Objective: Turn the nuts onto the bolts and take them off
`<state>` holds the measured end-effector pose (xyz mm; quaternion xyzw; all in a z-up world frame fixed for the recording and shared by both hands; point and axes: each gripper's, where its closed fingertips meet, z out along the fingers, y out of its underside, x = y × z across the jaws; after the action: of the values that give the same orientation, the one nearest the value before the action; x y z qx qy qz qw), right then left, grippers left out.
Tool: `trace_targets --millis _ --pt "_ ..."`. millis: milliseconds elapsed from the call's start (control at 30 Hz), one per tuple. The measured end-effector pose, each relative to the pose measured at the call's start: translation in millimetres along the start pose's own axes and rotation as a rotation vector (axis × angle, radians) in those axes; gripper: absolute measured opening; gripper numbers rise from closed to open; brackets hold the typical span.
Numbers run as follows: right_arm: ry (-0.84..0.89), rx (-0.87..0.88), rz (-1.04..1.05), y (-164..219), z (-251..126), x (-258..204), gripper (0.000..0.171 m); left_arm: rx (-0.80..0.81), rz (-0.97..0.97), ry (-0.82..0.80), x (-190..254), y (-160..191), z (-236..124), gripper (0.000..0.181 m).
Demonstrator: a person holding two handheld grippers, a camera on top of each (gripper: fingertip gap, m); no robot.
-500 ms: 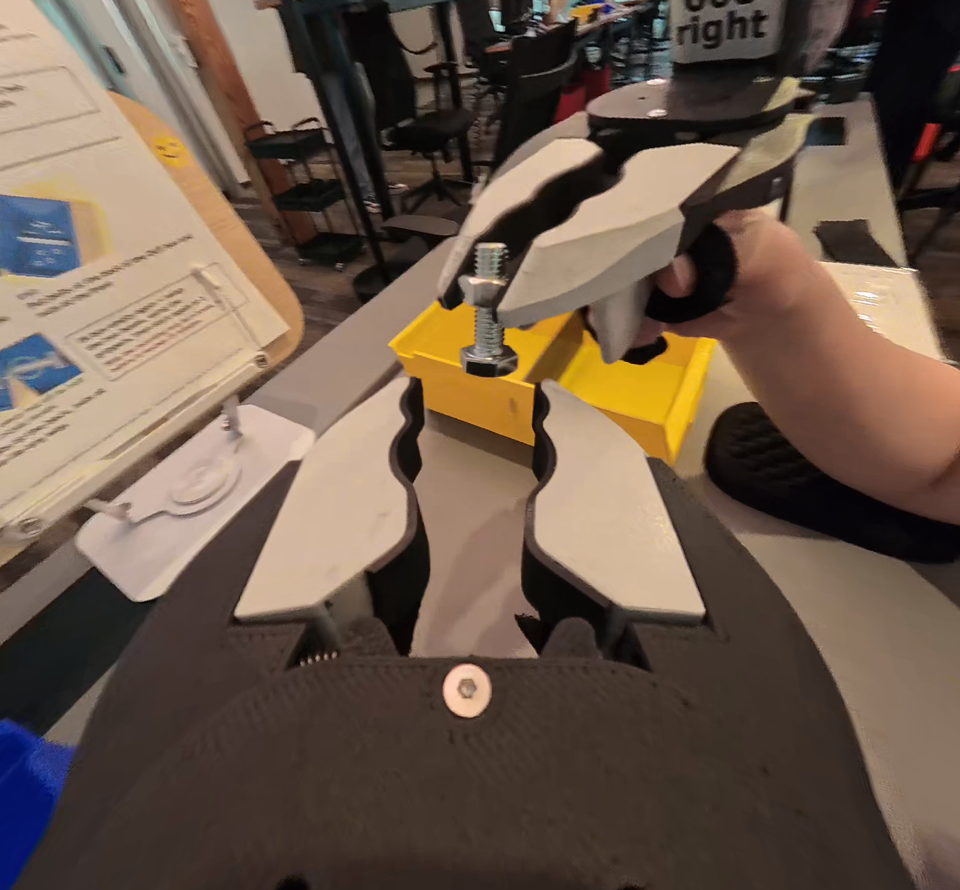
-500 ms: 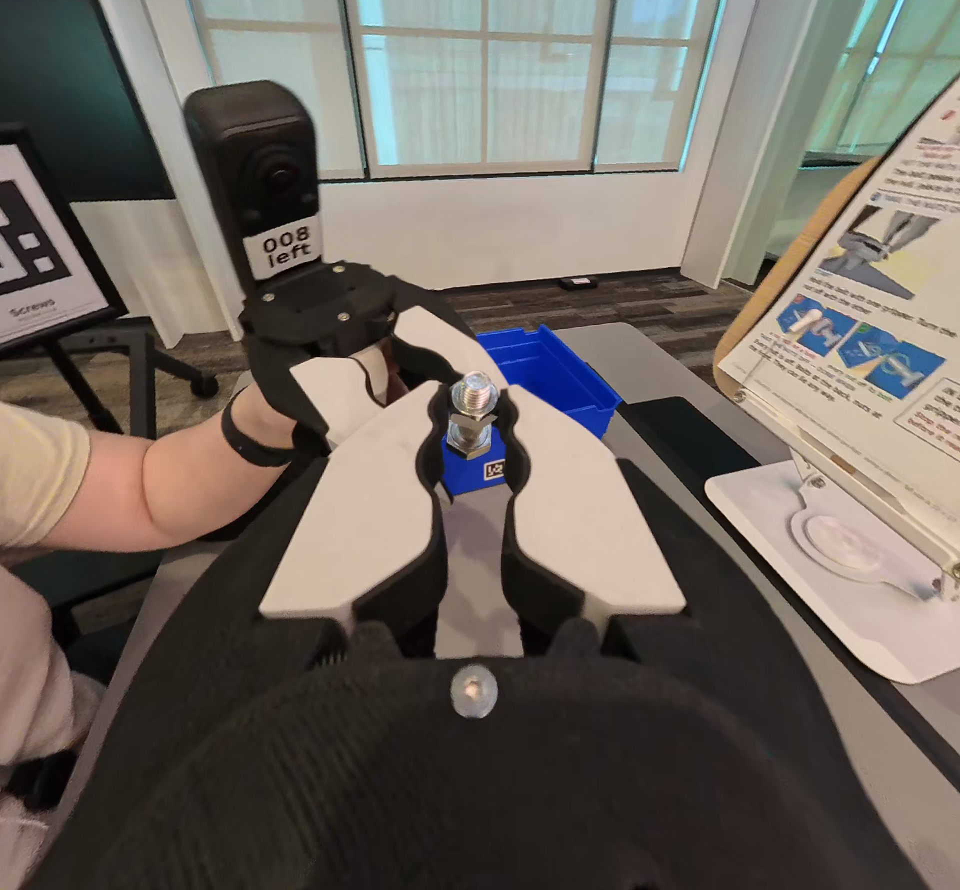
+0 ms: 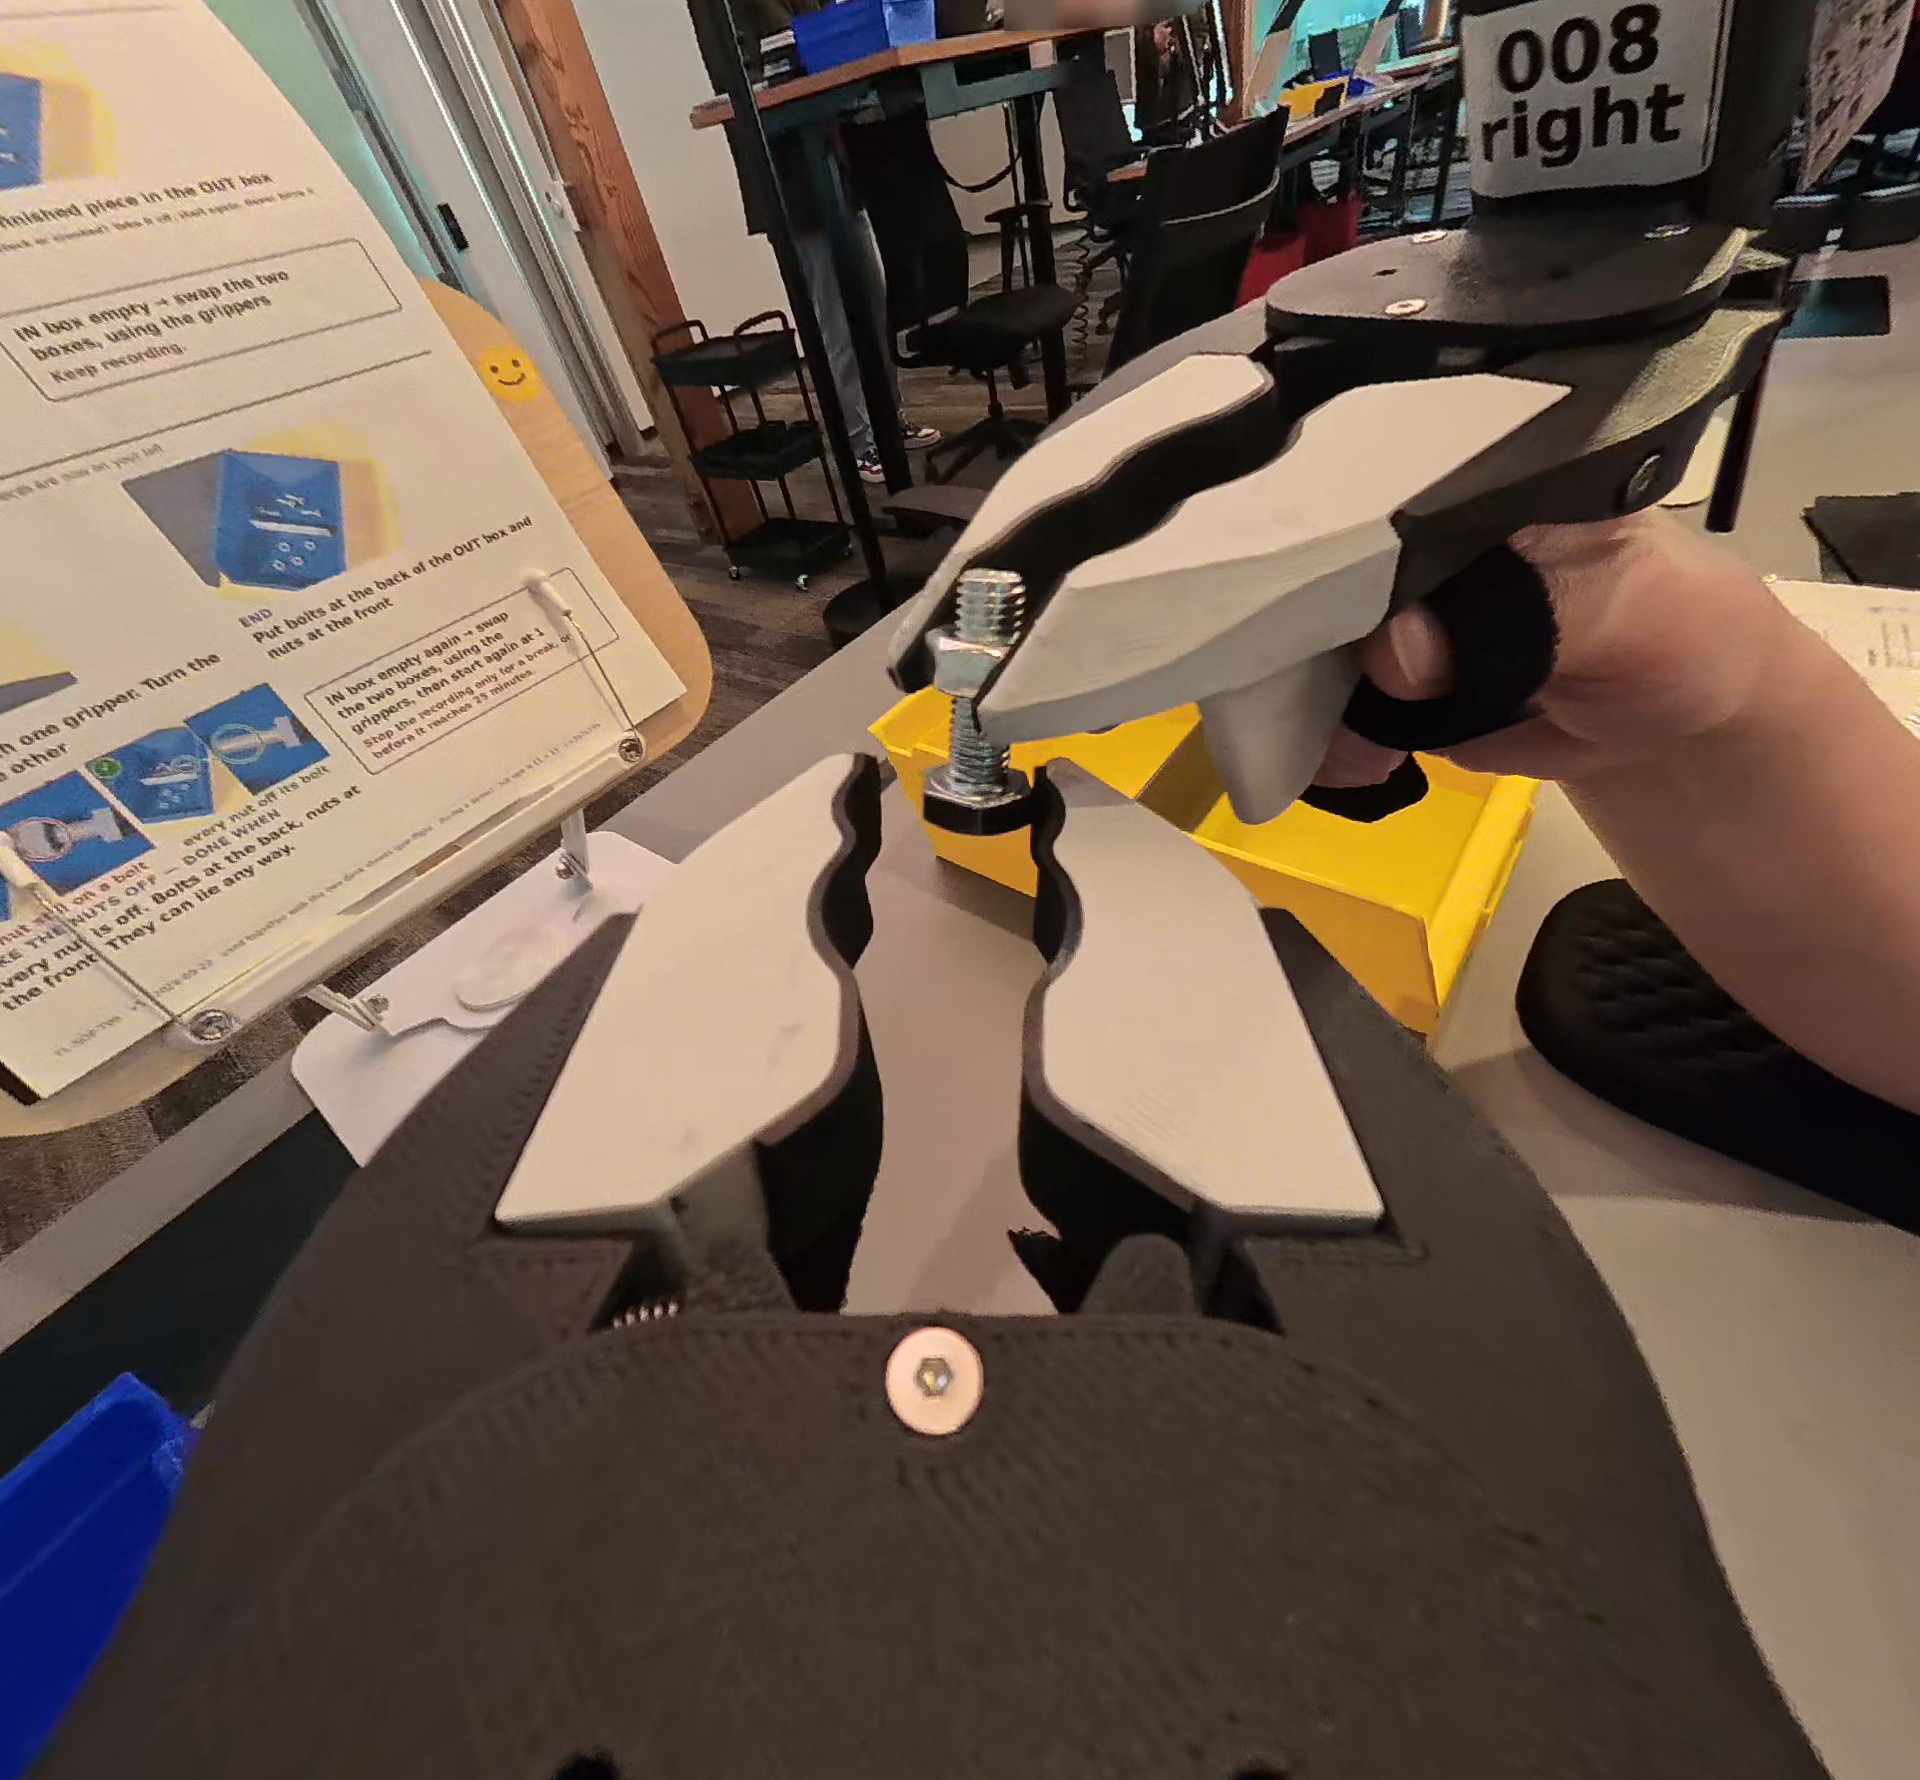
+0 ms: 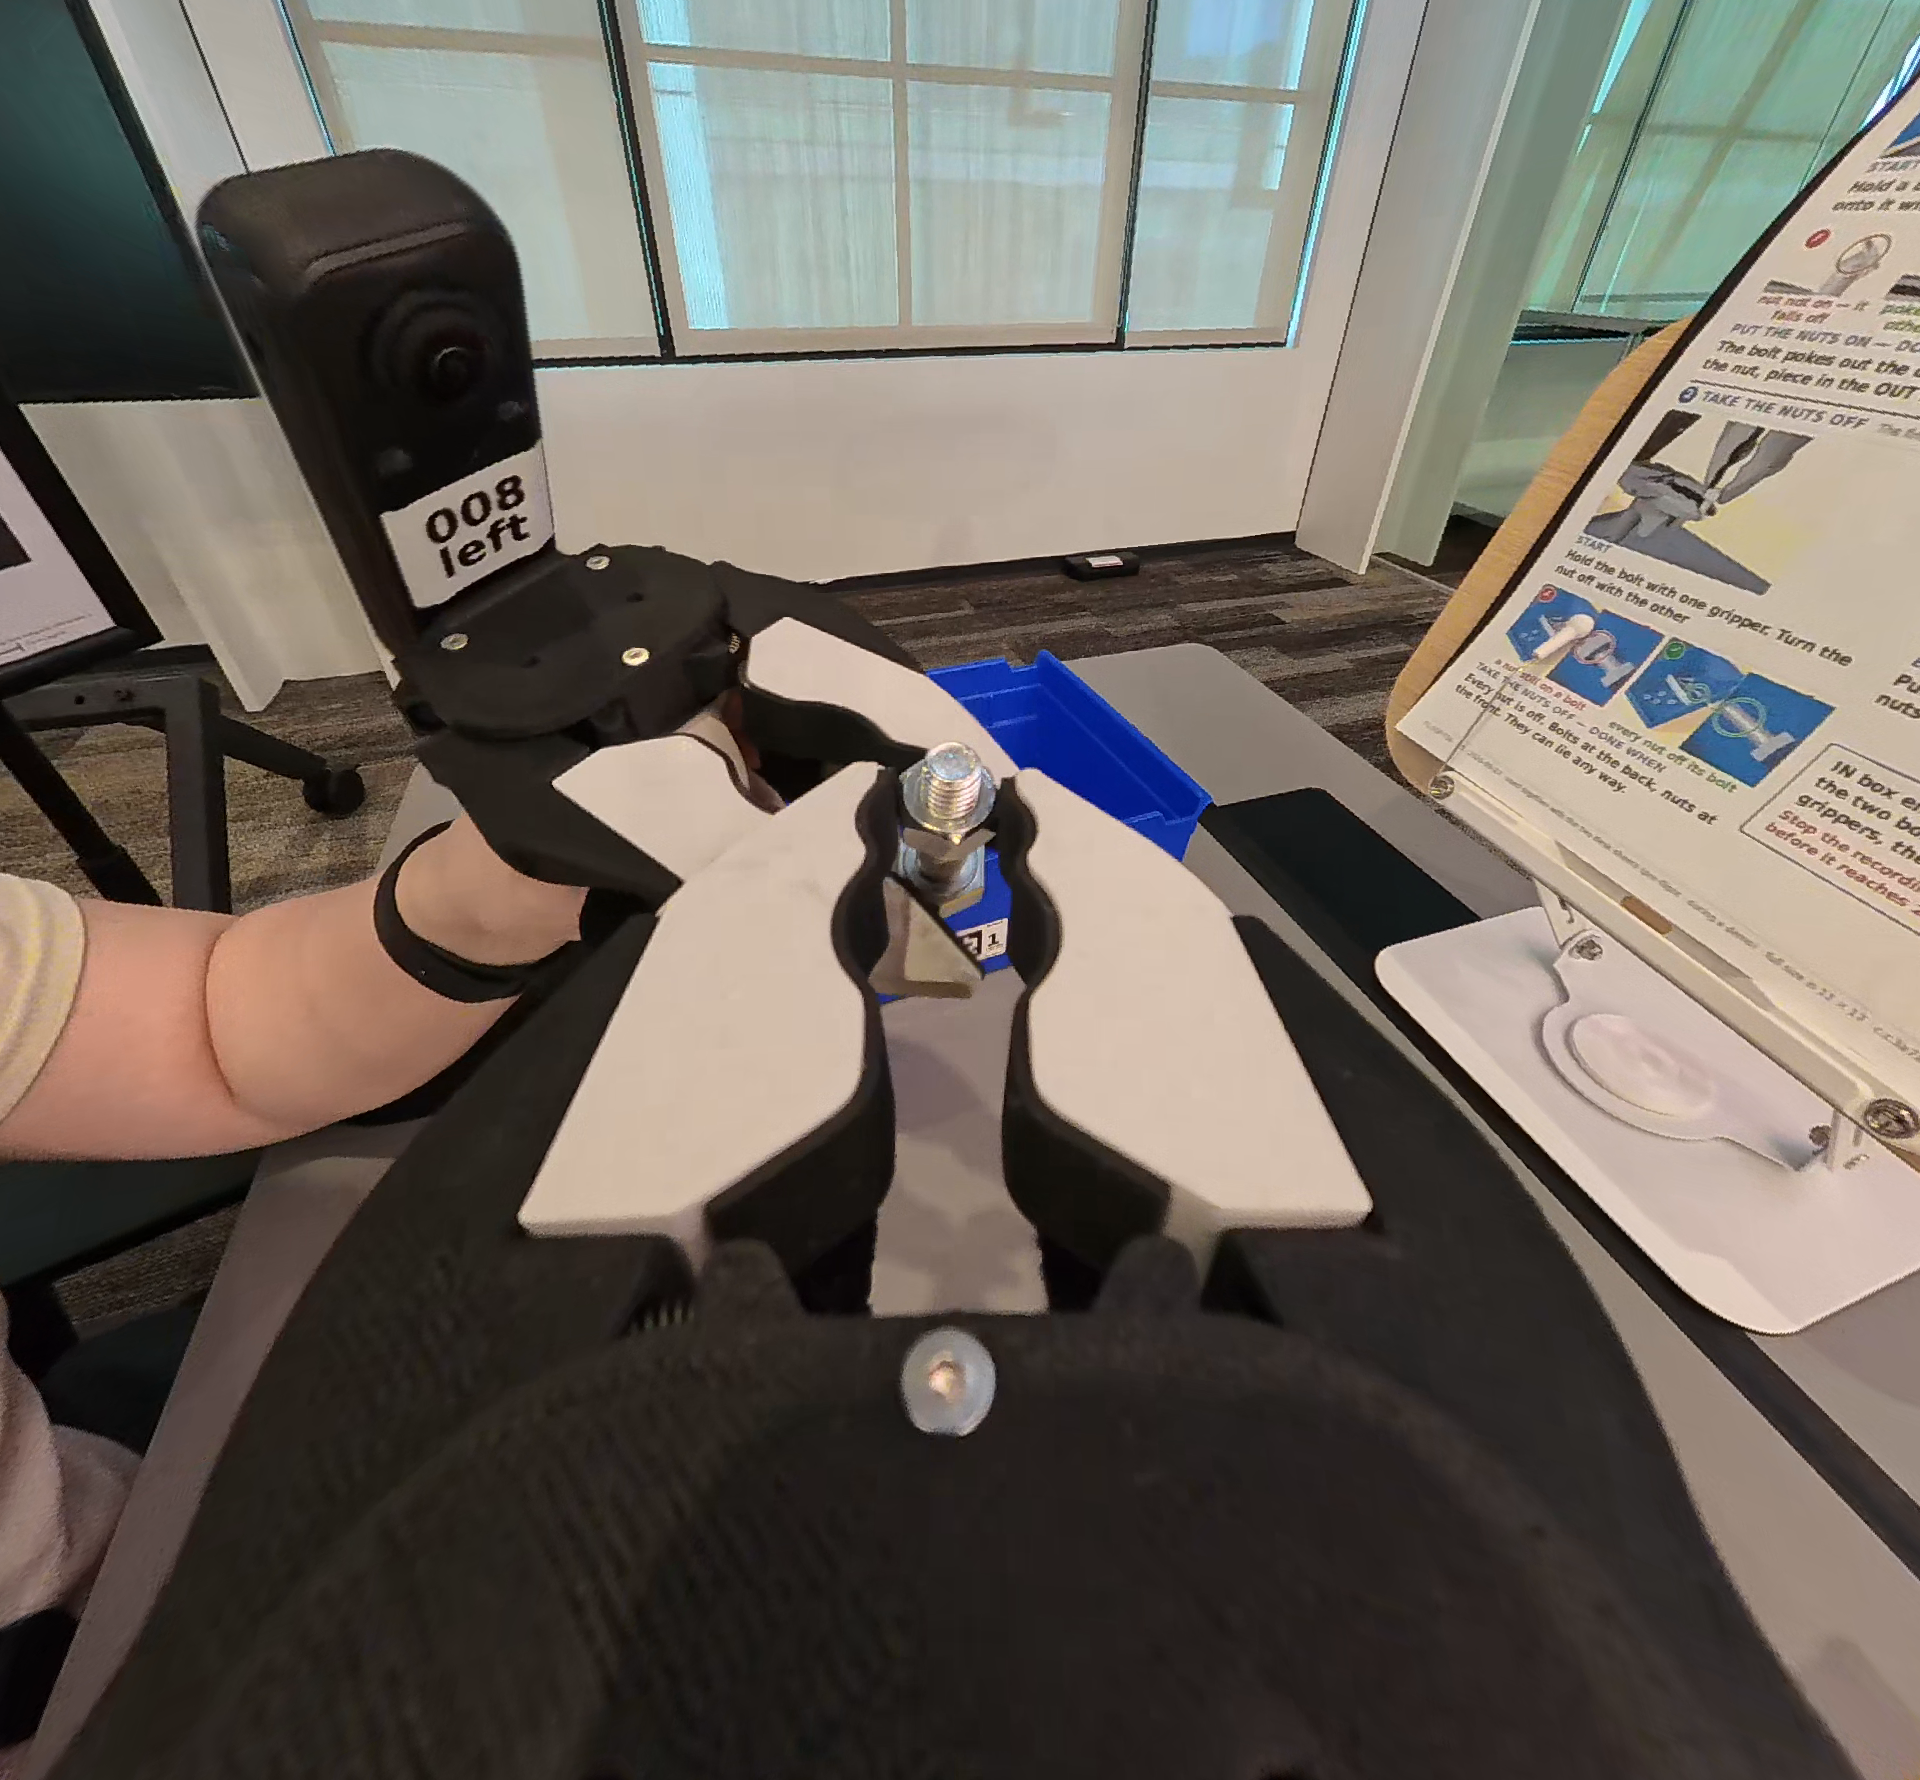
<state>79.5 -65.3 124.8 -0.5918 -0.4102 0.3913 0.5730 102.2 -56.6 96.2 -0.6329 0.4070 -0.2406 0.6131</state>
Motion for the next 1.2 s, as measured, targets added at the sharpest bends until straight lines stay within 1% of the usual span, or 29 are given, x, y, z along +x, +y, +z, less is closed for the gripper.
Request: trace_targets --millis 133,267,333,533,667,767,900,1033,1200 --pt "0.005 -0.011 -0.002 1 0 1 0.02 -0.014 0.022 0.011 2 2 0 0.022" --pt "0.004 -0.011 -0.003 1 0 0 0.02 -0.034 0.034 0.009 3 5 1 0.024" --pt "0.005 -0.011 -0.004 1 -1 0 0.02 -0.021 0.03 0.022 4 3 0 0.018" --pt "0.001 -0.021 0.007 2 -1 1 0.02 -0.028 0.056 0.009 3 5 1 0.018" --pt "0.003 -0.002 0.002 -1 -2 1 0.02 -0.017 0.027 0.026 4 3 1 0.018" --pt "0.017 0.03 -0.003 -7 -6 3 0.026 0.002 0.012 0.006 -2 1 -1 0.018" --pt "0.041 0.074 -0.046 -17 -14 7 0.034 0.03 -0.029 0.026 -5 -4 -6 0.018" --pt "0.028 0.098 -0.087 -18 -12 3 0.035 0.053 -0.07 0.058 -3 -8 -8 0.018" --pt "-0.022 0.114 -0.053 -15 -3 -6 0.035 0.058 -0.087 0.086 1 -8 -7 0.018"
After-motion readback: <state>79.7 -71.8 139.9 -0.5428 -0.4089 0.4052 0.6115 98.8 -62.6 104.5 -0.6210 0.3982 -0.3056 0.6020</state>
